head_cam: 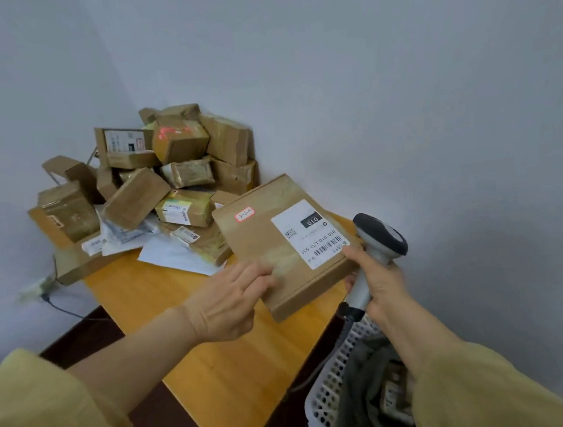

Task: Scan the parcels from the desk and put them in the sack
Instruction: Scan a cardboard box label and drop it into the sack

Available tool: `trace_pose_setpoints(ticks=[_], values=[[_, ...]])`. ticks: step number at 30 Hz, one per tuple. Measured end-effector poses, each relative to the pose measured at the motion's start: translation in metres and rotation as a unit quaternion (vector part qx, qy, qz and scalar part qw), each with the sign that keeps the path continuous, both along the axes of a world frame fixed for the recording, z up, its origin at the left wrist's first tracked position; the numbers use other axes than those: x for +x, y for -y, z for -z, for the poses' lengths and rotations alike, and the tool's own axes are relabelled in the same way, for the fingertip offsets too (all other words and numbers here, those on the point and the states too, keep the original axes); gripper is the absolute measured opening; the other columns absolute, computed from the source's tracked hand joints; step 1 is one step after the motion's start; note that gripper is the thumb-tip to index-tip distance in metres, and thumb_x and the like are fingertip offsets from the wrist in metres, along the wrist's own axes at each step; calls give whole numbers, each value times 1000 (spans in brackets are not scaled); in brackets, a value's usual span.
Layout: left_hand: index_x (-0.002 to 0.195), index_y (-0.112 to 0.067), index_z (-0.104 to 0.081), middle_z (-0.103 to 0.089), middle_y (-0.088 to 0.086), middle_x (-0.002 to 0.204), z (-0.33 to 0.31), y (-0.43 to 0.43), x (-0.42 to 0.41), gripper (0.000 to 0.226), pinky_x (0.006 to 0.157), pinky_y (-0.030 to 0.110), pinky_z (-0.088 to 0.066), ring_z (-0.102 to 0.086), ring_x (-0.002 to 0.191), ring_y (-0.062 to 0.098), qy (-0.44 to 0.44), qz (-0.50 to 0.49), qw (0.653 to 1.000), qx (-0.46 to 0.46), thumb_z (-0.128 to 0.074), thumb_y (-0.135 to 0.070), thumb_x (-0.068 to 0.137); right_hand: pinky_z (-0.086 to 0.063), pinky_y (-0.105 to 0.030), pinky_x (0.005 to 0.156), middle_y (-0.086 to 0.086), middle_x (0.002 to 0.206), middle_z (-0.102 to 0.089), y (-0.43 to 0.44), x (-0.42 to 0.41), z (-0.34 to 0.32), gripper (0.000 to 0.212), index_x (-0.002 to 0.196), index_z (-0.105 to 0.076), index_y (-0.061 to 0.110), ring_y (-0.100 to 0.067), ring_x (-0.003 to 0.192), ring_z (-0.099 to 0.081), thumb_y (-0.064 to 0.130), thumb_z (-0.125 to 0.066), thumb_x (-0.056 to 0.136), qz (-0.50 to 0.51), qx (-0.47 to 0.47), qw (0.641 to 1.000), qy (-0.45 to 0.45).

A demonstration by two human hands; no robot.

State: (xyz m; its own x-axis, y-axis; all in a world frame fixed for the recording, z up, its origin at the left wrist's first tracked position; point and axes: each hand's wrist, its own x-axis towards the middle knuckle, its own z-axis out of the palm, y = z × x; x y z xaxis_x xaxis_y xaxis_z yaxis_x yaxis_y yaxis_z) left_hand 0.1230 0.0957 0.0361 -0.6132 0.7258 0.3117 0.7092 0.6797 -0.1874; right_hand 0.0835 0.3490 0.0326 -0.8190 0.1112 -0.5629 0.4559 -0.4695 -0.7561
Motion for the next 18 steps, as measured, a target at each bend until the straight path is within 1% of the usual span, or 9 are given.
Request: trace_pose_setpoints(ticks=[3,5,7,8,10,11,14,16,18], values=[[121,-15,-45,-45,6,124,-27,17,2,61,92,38,-41,-51,109,26,38,-76,996,-2,-50,-32,62,-55,-29,58,-4,83,-74,2,3,-19,30,93,-65,11,-18,75,-70,2,-81,68,-56,75,991,-99],[136,-14,-41,-43,9,137,-54,17,-16,76,108,40,-27,-38,128,26,54,-168,984,18,-48,-45,67,-59,-31,62,1,71,-74,7,5,-31,24,82,-66,11,-15,67,-71,-1,-81,67,-106,117,975,-154],[150,-18,-23,-27,4,154,-85,7,-35,96,118,40,-9,-17,143,21,192,-270,943,30,-48,-59,66,-60,-40,72,-2,73,-75,12,8,-40,23,79,-68,10,-21,73,-72,1,-84,64,-166,159,954,-192],[152,-20,-19,-23,0,156,-98,1,-43,98,119,39,-8,-14,145,19,298,-301,905,44,-57,-57,69,-59,-43,74,-3,75,-75,15,10,-45,25,80,-69,10,-23,76,-72,2,-85,63,-194,174,943,-205],[149,-22,-28,-35,-3,150,-118,-9,-55,86,116,36,-24,-29,140,17,478,-308,820,62,-73,-35,77,-59,-43,74,-5,78,-75,19,13,-53,28,82,-70,12,-26,79,-71,3,-86,61,-230,192,927,-227],[144,-22,-38,-47,-3,141,-126,-11,-57,75,111,35,-34,-42,132,17,526,-290,798,51,-75,-26,78,-59,-43,73,-6,80,-75,20,15,-56,28,82,-70,13,-27,80,-71,3,-86,61,-235,190,923,-237],[112,-23,-65,-70,-7,106,-133,-8,-59,40,92,30,-50,-64,102,14,552,-234,799,33,-80,-19,75,-58,-35,67,-4,83,-75,22,17,-65,31,88,-69,15,-20,79,-72,7,-86,63,-222,170,928,-248],[100,-23,-69,-72,-8,99,-127,1,-64,33,90,32,-52,-67,95,12,532,-243,809,57,-83,-21,71,-57,-29,64,0,85,-73,23,16,-68,27,92,-66,20,-13,78,-69,13,-82,72,-176,184,938,-236],[96,-16,-68,-71,-4,96,-119,8,-69,35,86,34,-53,-66,92,15,484,-293,819,94,-85,-23,67,-58,-29,67,0,88,-70,20,17,-74,23,98,-64,20,-16,80,-67,19,-77,79,-135,201,947,-211]])
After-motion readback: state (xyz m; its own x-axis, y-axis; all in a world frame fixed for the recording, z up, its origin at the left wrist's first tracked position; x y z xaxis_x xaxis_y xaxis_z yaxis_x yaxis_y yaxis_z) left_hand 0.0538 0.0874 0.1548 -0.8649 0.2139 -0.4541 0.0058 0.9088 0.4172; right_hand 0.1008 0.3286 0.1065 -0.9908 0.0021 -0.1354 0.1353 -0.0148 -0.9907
